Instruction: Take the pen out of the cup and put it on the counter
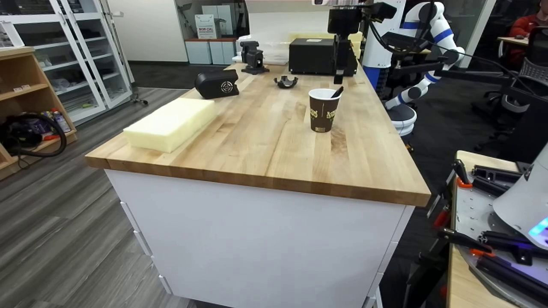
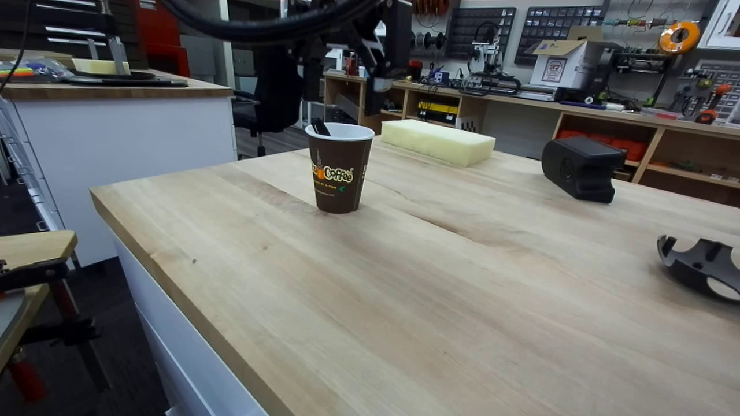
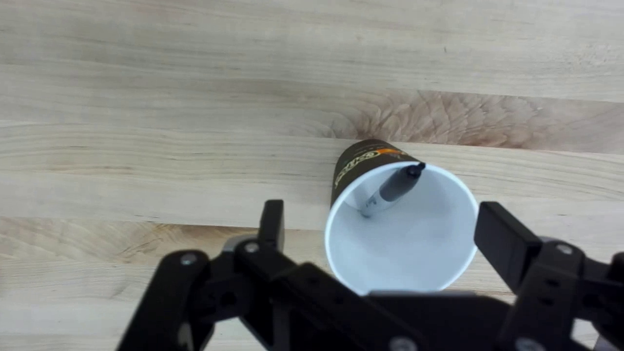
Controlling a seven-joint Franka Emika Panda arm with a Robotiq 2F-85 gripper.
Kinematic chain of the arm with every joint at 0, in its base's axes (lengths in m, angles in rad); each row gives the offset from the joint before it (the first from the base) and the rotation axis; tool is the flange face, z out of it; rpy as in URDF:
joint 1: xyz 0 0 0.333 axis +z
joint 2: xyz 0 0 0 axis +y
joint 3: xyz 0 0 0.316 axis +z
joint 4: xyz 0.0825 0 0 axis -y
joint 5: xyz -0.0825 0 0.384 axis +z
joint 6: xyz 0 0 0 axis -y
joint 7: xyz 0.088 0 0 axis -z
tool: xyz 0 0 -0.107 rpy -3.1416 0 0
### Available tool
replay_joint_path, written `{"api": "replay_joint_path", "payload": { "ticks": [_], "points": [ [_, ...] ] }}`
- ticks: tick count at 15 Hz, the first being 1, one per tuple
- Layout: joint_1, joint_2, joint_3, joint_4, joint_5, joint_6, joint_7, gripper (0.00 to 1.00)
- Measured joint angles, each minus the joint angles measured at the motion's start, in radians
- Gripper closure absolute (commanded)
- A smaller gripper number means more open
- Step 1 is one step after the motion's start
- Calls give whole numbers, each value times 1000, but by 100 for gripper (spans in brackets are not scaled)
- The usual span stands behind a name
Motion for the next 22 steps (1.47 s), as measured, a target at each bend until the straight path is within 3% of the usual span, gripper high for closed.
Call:
{"api": "replay_joint_path", "payload": {
  "ticks": [1, 3, 14, 22],
  "points": [
    [1, 8, 1, 0, 11, -2, -9, 2],
    [3, 24, 5, 1, 21, -5, -19, 26],
    [5, 57, 19, 26, 22, -65, -27, 98],
    [5, 58, 24, 51, 18, -123, -26, 97]
  ]
}}
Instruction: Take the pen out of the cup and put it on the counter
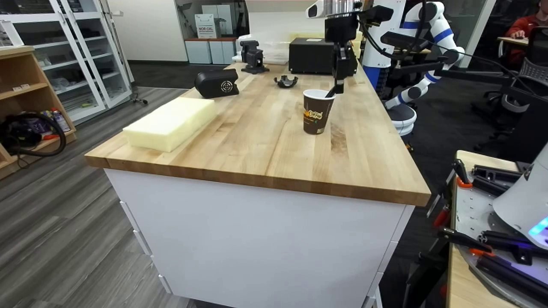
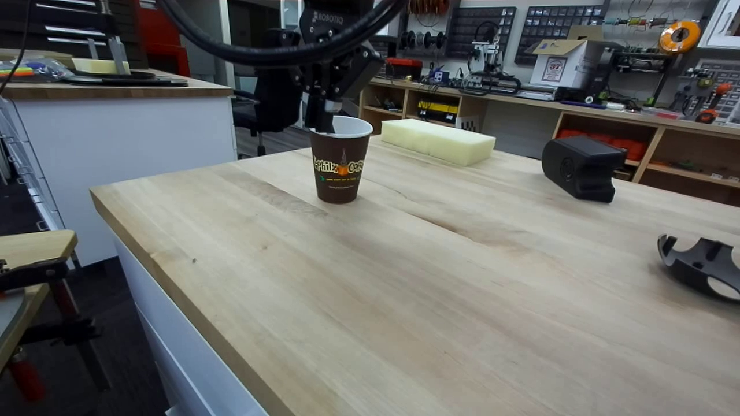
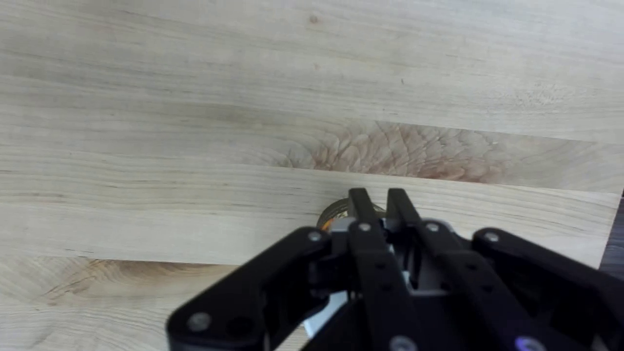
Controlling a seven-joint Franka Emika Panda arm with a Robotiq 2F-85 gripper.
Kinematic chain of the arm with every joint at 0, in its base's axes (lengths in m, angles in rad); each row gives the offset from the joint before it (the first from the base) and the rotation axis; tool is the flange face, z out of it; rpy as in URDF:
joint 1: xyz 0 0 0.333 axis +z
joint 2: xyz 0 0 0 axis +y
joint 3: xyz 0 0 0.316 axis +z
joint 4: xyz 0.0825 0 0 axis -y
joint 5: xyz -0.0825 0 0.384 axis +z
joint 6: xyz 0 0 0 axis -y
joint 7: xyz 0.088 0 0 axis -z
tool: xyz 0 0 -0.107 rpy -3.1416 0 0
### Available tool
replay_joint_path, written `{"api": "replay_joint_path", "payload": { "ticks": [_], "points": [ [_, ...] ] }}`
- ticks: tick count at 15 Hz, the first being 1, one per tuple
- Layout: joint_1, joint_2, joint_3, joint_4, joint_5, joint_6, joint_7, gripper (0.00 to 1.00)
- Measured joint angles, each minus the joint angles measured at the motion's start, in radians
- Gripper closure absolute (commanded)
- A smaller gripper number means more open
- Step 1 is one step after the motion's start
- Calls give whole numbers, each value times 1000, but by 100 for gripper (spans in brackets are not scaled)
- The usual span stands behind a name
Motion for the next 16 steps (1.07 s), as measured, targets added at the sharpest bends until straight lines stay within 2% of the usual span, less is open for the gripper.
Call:
{"api": "replay_joint_path", "payload": {
  "ticks": [7, 16],
  "points": [
    [0, 0, 11, 28, -17, -58, 2, 97],
    [2, 0, 26, 108, -73, -200, 4, 97]
  ]
}}
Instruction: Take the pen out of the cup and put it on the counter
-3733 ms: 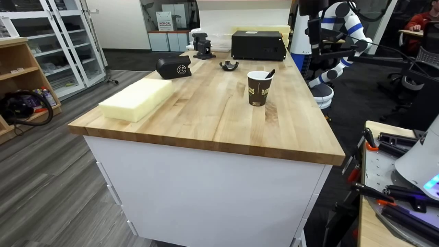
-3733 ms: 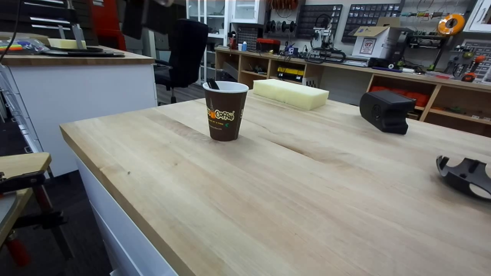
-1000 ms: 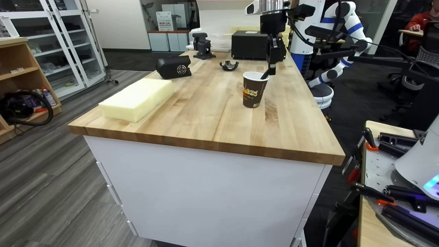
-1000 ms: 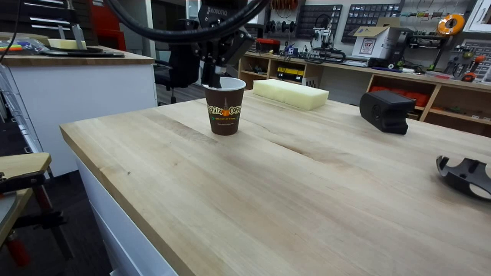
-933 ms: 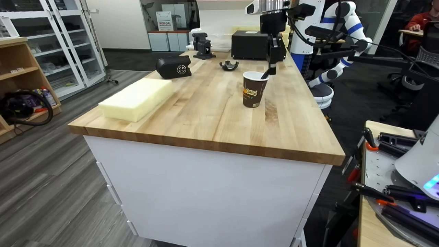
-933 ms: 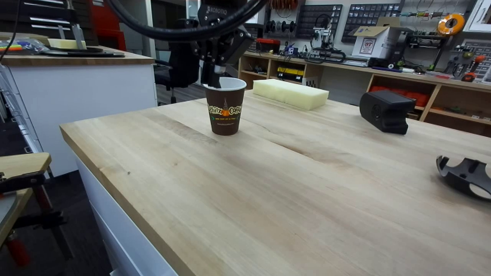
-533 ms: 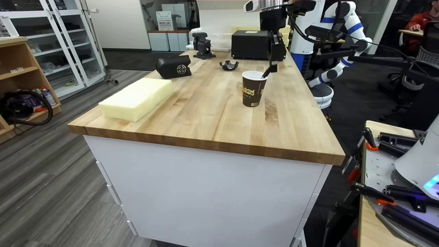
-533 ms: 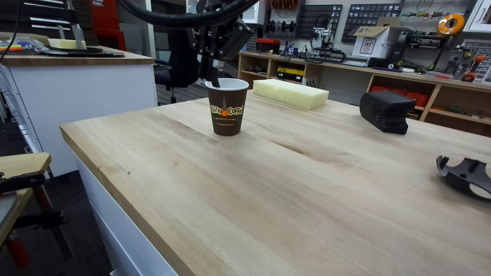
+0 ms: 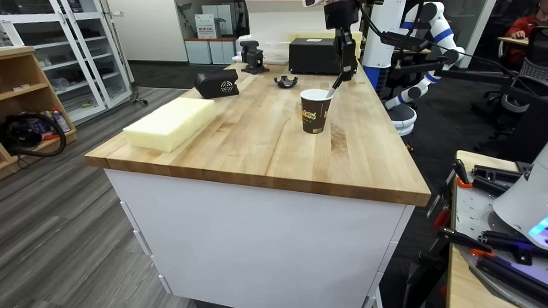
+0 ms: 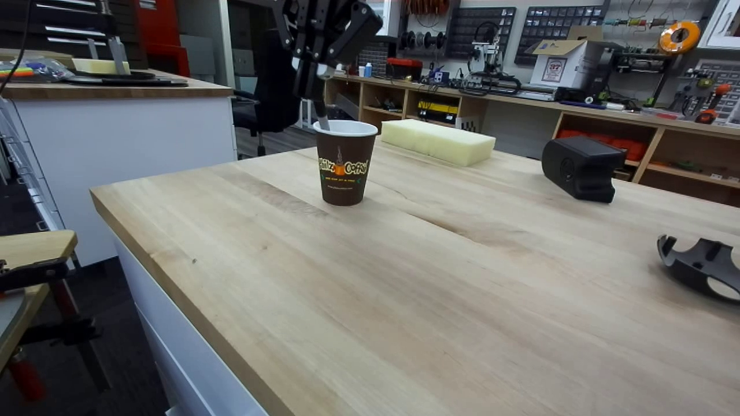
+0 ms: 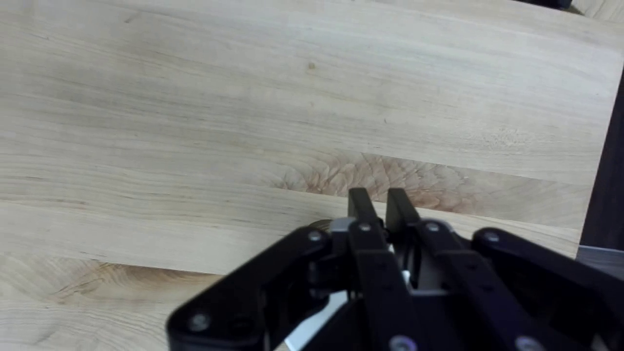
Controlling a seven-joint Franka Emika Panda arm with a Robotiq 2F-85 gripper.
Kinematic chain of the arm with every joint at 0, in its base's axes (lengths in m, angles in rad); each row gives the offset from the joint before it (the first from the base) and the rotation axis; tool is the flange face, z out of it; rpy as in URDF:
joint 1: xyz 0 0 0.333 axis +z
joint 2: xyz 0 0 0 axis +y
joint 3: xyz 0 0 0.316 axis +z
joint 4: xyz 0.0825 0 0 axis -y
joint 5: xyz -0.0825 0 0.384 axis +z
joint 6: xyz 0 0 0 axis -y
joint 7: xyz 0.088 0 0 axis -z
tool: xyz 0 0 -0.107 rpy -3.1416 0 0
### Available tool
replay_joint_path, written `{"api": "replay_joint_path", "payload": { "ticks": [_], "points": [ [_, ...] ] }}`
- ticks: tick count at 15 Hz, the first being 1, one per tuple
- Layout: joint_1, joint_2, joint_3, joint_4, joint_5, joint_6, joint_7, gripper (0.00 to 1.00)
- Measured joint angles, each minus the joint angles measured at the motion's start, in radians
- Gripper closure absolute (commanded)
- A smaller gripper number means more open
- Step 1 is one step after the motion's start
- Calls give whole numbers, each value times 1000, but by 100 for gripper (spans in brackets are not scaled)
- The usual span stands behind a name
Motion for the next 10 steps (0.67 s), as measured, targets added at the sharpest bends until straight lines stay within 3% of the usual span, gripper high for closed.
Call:
{"api": "replay_joint_path", "payload": {
  "ticks": [10],
  "points": [
    [2, -20, 9, 47, -120, -11, 66, 97]
  ]
}}
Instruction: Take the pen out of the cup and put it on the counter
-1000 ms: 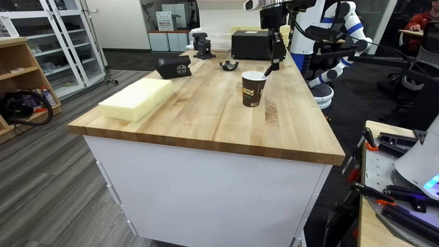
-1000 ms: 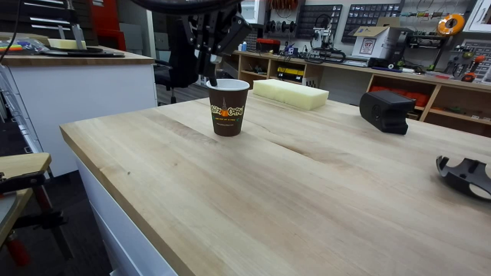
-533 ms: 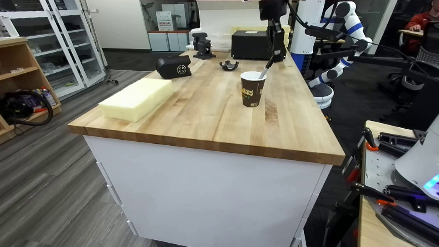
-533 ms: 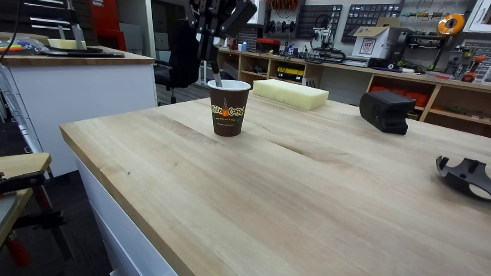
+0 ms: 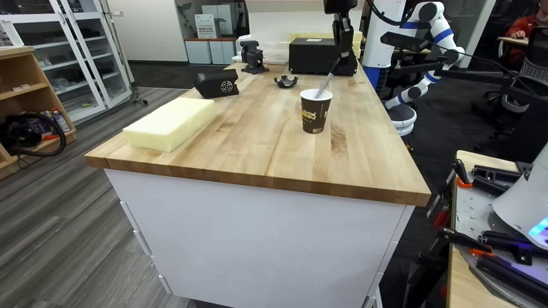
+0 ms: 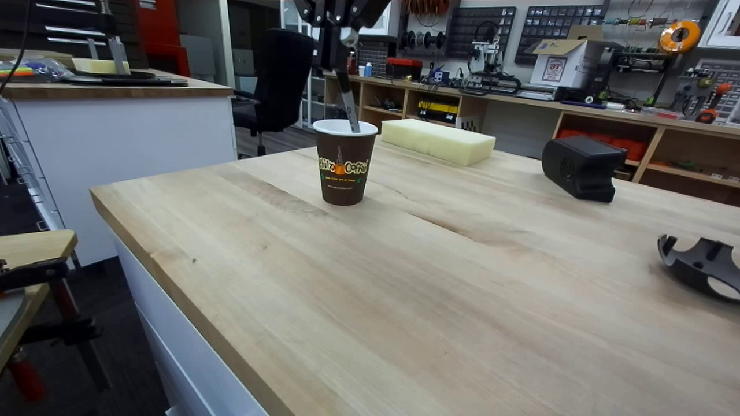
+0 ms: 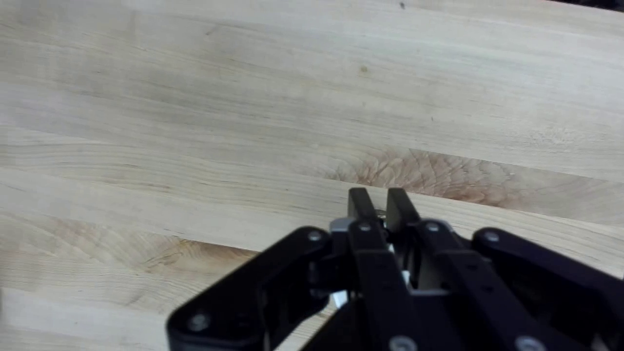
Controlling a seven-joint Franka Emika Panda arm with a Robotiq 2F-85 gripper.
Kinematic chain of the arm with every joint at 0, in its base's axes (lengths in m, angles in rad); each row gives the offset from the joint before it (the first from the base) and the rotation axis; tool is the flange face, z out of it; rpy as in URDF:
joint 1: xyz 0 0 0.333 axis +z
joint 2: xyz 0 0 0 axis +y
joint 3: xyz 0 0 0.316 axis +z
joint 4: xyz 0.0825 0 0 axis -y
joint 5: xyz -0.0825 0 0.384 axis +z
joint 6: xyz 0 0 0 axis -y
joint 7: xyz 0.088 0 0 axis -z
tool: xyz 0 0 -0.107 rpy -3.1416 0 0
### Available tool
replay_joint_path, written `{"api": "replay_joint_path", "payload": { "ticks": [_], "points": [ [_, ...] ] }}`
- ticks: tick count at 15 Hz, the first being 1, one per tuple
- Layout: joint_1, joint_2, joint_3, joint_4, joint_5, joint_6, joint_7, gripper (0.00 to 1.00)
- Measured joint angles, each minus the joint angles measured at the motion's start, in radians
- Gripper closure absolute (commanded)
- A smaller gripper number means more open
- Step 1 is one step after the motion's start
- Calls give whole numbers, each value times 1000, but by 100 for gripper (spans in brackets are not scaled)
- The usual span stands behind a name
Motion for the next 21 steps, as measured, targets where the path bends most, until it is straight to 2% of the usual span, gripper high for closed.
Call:
{"api": "replay_joint_path", "payload": {
  "ticks": [11, 18, 21],
  "points": [
    [-30, -172, -55, -43, -42, 11, 52, 97],
    [-52, -181, -79, -178, -62, 258, 148, 97],
    [-74, -181, -80, -216, -114, 284, 213, 97]
  ]
}}
